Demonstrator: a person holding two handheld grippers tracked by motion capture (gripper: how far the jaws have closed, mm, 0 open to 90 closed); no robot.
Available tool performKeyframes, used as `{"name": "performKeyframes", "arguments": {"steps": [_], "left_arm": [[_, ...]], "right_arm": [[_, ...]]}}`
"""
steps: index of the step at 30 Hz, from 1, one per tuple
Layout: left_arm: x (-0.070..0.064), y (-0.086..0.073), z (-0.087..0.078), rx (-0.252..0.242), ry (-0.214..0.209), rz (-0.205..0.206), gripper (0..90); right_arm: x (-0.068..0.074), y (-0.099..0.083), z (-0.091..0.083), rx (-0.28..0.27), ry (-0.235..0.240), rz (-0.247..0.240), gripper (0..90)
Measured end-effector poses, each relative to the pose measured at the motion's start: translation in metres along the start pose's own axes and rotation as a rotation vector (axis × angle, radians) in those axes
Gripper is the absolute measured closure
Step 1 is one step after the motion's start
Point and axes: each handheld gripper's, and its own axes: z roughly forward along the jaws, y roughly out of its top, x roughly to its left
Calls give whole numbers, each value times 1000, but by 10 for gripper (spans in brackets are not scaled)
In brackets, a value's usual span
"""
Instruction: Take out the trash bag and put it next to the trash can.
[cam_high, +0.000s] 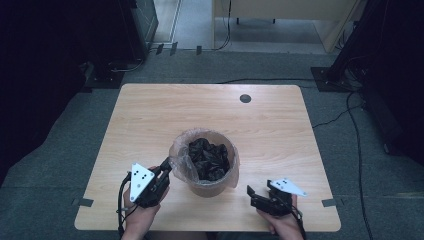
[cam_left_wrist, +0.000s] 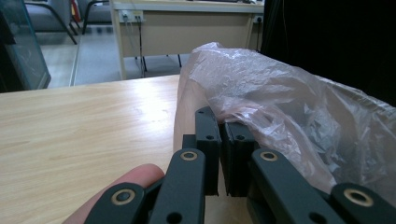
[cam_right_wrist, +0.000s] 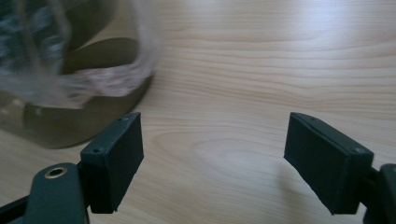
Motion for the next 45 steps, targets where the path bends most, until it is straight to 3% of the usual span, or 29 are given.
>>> {"name": "performKeyframes", "arguments": {"steps": [3, 12, 15, 19, 22, 25, 30, 34, 35, 37, 38, 40, 45], "left_arm": [[-2, 4, 3, -6, -9, -7, 869], [-9, 17, 17, -21, -28, -19, 871], [-10, 17, 19, -21, -35, -23, 872], [-8, 17, 24, -15, -45, -39, 874], [-8, 19, 26, -9, -59, -42, 876], [-11, 22, 29, -11, -67, -32, 878], [-14, 30, 30, -13, -92, -43, 882], [-19, 35, 34, -4, -108, -35, 886], [-23, 38, 35, -1, -123, -29, 887], [-27, 42, 37, -2, -137, -29, 888], [-27, 42, 37, -2, -137, -29, 888], [-29, 46, 38, 3, -159, -45, 889], [-35, 56, 38, -5, -179, -28, 890]], "right_arm": [[21, -1, 13, 9, 30, -47, 180], [44, 2, 30, 12, 53, -93, 195], [46, 5, 31, -16, 36, -113, 307], [46, 9, 32, -46, 29, -112, 538], [45, 12, 32, -69, 50, -120, 729], [47, 19, 29, -93, 44, -124, 839], [49, 35, 18, -176, -7, -112, 900], [59, 54, 1, -271, -36, -154, 900], [65, 66, -8, -322, -46, -176, 900], [72, 78, -15, -372, -53, -206, 900], [72, 78, -15, -372, -53, -206, 900], [81, 96, -23, -420, -32, -228, 900], [93, 118, -40, -486, 22, -239, 900]]}}
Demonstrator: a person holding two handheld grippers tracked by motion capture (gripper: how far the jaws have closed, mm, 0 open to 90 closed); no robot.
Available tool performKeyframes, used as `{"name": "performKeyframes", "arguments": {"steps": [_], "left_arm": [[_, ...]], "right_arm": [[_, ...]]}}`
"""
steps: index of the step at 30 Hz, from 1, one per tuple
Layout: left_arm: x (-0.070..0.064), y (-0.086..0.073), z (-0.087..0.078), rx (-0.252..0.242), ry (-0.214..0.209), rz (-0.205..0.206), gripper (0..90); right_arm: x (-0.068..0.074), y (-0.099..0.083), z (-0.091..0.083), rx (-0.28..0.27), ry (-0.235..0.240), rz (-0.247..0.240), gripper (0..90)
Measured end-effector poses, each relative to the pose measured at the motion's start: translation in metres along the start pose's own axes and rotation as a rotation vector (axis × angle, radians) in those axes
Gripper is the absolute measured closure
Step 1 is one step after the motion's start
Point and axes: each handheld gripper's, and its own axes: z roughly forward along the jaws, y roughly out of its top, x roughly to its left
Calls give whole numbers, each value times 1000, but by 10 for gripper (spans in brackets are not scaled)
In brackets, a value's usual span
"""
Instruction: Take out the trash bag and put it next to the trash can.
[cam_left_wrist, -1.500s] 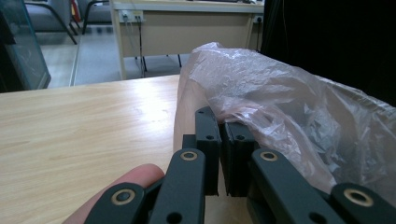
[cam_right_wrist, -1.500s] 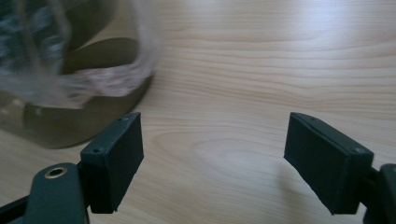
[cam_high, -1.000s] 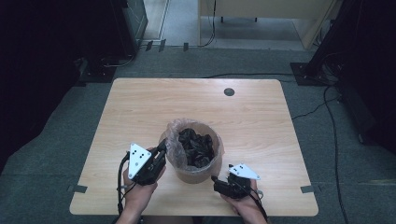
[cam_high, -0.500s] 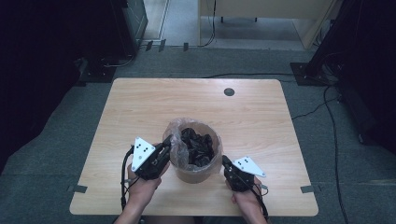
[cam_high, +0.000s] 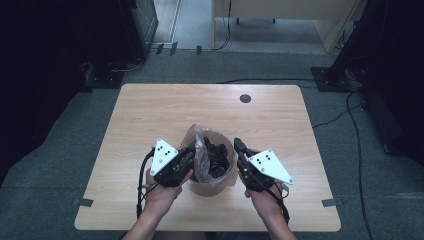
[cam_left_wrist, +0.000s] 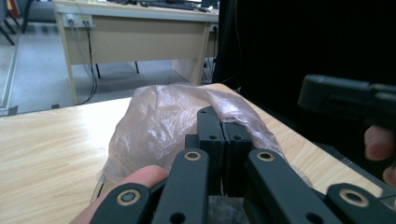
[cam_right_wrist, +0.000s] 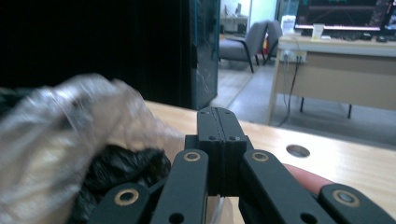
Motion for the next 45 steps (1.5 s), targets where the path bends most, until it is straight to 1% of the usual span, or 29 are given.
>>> {"name": "performKeyframes", "arguments": {"steps": [5, 8, 11, 12, 13, 14, 15, 18, 19, 20, 23, 24, 25, 26, 28, 29, 31, 32, 33, 34, 36, 38, 39, 40, 41, 42, 43, 44, 45], "left_arm": [[-2, 6, 1, 1, -13, 12, 892], [-4, 8, 1, -6, -19, 14, 891], [-2, 8, -2, -10, -13, 13, 891], [0, 8, -3, -9, -10, 12, 891], [2, 8, -3, -10, -8, 11, 891], [3, 7, -4, -9, -4, 8, 890], [5, 7, -5, -6, 0, 7, 891], [8, 6, -5, -1, 5, 5, 890], [8, 6, -4, 0, 6, 9, 890], [8, 6, -4, 2, 7, 9, 891], [9, 5, -3, 1, 12, 7, 890], [10, 5, -3, 2, 14, 5, 890], [10, 4, -3, 3, 15, 2, 890], [11, 4, -3, 6, 17, 4, 890], [13, 2, -2, 14, 22, 4, 890], [14, 1, -1, 16, 23, 0, 890], [14, 1, 1, 19, 24, -6, 890], [13, 1, 1, 20, 22, -6, 890], [13, 1, 1, 20, 22, -6, 890], [11, 0, 2, 19, 22, -7, 890], [11, 0, 2, 23, 20, 0, 890], [11, 0, 2, 24, 19, -3, 890], [11, 0, 2, 24, 21, -6, 890], [13, 0, 1, 25, 19, -12, 890], [13, 0, 1, 25, 19, -12, 891], [14, 0, 1, 26, 19, -14, 890], [14, 0, 2, 26, 18, -16, 890], [14, 0, 2, 28, 18, -14, 890], [14, 0, 2, 28, 18, -14, 891]], "right_arm": [[-4, 11, -5, -7, 26, 37, 900], [-3, 16, -5, -3, 23, 23, 900], [-4, 12, -10, 33, 30, 37, 773], [-6, -6, -13, 82, 8, 32, 684], [-6, -6, -13, 82, 8, 32, 684], [-9, -19, -14, 105, -15, 29, 660], [-18, -50, -16, 165, -52, 70, 637], [-31, -95, -12, 276, -115, 132, 591], [-31, -95, -12, 276, -115, 132, 591], [-34, -107, -10, 298, -123, 144, 579], [-38, -126, 2, 368, -128, 214, 514], [-37, -135, 10, 397, -170, 181, 492], [-37, -135, 10, 397, -170, 181, 492], [-35, -143, 15, 429, -187, 159, 468], [-33, -146, 17, 445, -183, 150, 456], [-29, -147, 18, 455, -177, 129, 439], [-24, -144, 20, 424, -157, 95, 392], [-21, -141, 23, 387, -136, 95, 313], [-21, -141, 23, 387, -136, 95, 313], [-17, -137, 26, 346, -159, 58, 298], [-17, -135, 27, 331, -158, 44, 300], [-18, -132, 28, 297, -115, 34, 355], [-18, -131, 28, 273, -90, 19, 430], [-16, -128, 27, 225, -54, -42, 575], [-16, -128, 27, 225, -54, -42, 575], [-16, -127, 26, 182, 17, -84, 777], [-16, -127, 26, 182, 17, -84, 777], [-14, -124, 25, 153, 46, -108, 878], [-14, -122, 26, 154, 57, -103, 900]]}}
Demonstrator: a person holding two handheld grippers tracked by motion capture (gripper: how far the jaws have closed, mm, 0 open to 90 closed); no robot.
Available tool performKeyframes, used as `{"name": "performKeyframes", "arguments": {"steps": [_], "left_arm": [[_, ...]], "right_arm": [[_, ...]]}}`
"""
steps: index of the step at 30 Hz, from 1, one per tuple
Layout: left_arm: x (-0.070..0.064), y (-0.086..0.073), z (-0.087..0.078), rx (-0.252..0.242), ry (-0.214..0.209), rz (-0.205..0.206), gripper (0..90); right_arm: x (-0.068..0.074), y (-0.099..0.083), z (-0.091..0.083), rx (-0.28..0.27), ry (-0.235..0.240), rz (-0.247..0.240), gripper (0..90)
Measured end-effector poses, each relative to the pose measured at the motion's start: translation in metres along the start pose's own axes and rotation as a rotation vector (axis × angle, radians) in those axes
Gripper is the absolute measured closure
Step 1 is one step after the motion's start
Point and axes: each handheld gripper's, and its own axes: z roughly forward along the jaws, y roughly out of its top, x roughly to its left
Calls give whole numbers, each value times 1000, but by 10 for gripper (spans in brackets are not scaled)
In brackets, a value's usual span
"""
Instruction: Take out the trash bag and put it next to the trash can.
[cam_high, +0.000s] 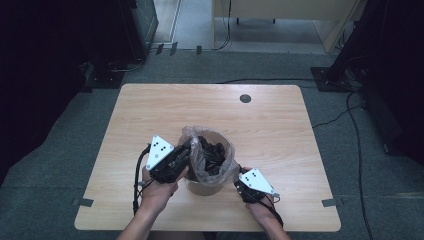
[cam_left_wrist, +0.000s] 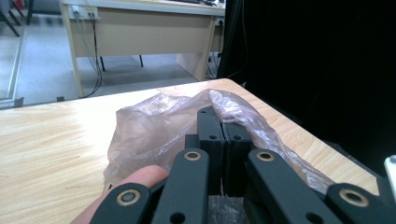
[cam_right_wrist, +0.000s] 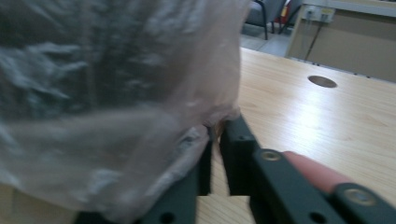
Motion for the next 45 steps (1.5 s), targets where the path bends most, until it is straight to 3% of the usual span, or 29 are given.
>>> {"name": "performKeyframes", "arguments": {"steps": [3, 6, 7, 9, 11, 12, 13, 14, 16, 17, 18, 20, 21, 22, 23, 24, 26, 28, 30, 32, 36, 38, 40, 41, 45], "left_arm": [[1, 1, -1, -3, 1, -2, 890], [1, 2, -2, -8, 0, -8, 891], [1, 3, -2, -9, -1, -9, 891], [-1, 6, -3, -15, -6, -2, 891], [-4, 10, -4, -23, -11, 5, 892], [-4, 10, -4, -23, -11, 5, 892], [-6, 12, -4, -27, -14, 6, 892], [-8, 13, -4, -33, -18, 7, 892], [-11, 16, -4, -38, -26, 13, 892], [-12, 17, -4, -39, -31, 14, 892], [-14, 18, -4, -42, -35, 17, 892], [-16, 18, -3, -41, -40, 16, 891], [-15, 17, -3, -38, -41, 17, 890], [-14, 16, -3, -37, -37, 12, 890], [-12, 15, -4, -33, -35, 10, 889], [-10, 14, -5, -31, -31, 9, 889], [-6, 11, -6, -23, -25, 6, 889], [-3, 6, -4, -9, -24, 2, 889], [-3, 5, -4, -5, -24, 4, 889], [-5, 3, -3, -1, -29, 11, 887], [-8, 2, -1, -1, -28, 19, 886], [-8, 3, -1, -1, -28, 20, 886], [-10, 3, 0, 0, -31, 22, 886], [-11, 3, 1, 3, -32, 26, 886], [-14, 5, 0, 1, -43, 34, 886]], "right_arm": [[-1, 4, -1, -15, -3, 23, 900], [-7, 16, -5, -34, -71, 64, 900], [-7, 16, -5, -34, -71, 64, 900], [-7, 37, -11, -79, -123, 61, 900], [-5, 55, -15, -119, -146, 39, 900], [-5, 55, -15, -119, -146, 39, 900], [-2, 76, -18, -160, -140, 7, 900], [-2, 76, -18, -160, -140, 7, 900], [2, 98, -17, -190, -112, -22, 900], [9, 122, -13, -207, -73, -35, 900], [9, 122, -13, -207, -73, -35, 900], [20, 143, -10, -224, -13, -59, 900], [30, 156, -9, -203, 53, -64, 827], [30, 156, -9, -203, 53, -64, 827], [33, 155, -8, -150, 84, -34, 691], [32, 151, -8, -113, 88, -15, 652], [30, 146, -9, -85, 83, 9, 625], [21, 128, -15, -43, 65, 57, 586], [18, 124, -18, -39, 66, 76, 571], [14, 118, -30, -33, 94, 140, 541], [15, 116, -39, -11, 108, 159, 518], [16, 115, -48, -12, 158, 198, 497], [18, 115, -50, -9, 173, 209, 486], [22, 114, -51, 1, 212, 223, 455], [32, 113, -46, 22, 243, 209, 405]]}}
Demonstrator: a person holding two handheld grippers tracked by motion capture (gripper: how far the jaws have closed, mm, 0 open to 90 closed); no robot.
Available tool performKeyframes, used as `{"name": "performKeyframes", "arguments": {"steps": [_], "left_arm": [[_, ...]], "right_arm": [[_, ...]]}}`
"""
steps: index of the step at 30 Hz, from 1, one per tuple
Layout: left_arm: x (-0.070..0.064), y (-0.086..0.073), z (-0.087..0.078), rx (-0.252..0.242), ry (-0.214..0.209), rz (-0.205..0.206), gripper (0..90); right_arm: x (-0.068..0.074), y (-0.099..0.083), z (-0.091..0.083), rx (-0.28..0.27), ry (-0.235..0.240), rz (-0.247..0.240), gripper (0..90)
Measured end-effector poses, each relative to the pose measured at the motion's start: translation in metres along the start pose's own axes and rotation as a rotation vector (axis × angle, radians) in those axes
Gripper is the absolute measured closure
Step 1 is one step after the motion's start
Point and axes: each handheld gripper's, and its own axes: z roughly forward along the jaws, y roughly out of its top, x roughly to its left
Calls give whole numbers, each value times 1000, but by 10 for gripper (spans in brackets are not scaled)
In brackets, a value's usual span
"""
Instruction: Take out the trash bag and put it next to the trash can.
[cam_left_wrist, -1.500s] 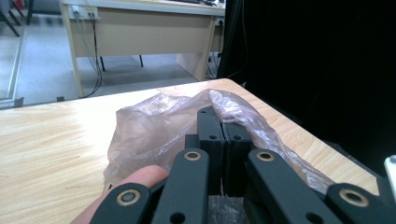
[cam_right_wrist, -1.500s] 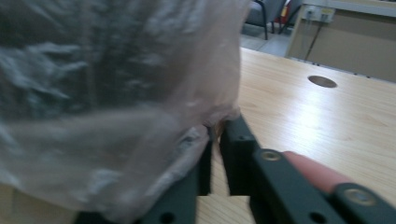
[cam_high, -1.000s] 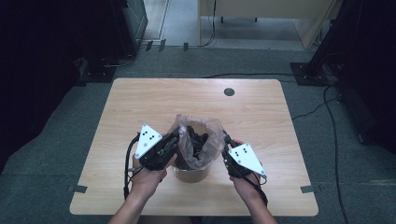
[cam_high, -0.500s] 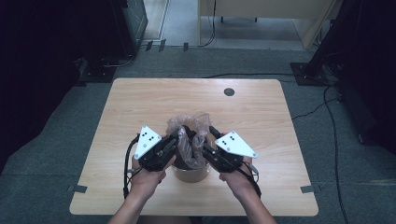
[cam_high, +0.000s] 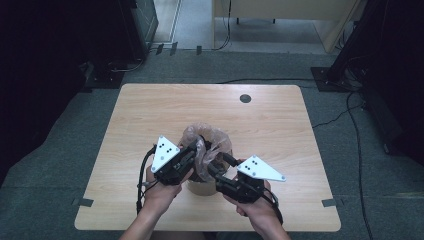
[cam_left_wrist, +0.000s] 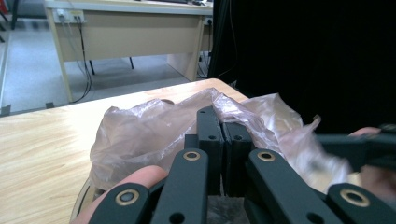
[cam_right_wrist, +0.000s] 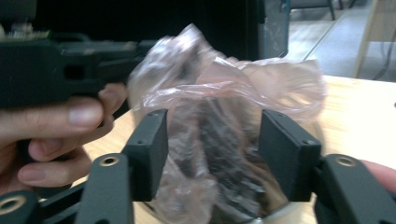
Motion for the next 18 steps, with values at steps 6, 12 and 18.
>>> {"name": "performKeyframes", "arguments": {"steps": [6, 12, 18], "left_arm": [[2, 1, -3, -2, 1, -7, 887], [2, 2, -8, 1, -21, -7, 889], [6, 2, -16, -4, -43, -27, 889]], "right_arm": [[14, -2, 19, 31, 31, -14, 317], [20, 2, 43, 73, -3, -16, 288], [24, 3, 50, 87, -41, -40, 729]]}}
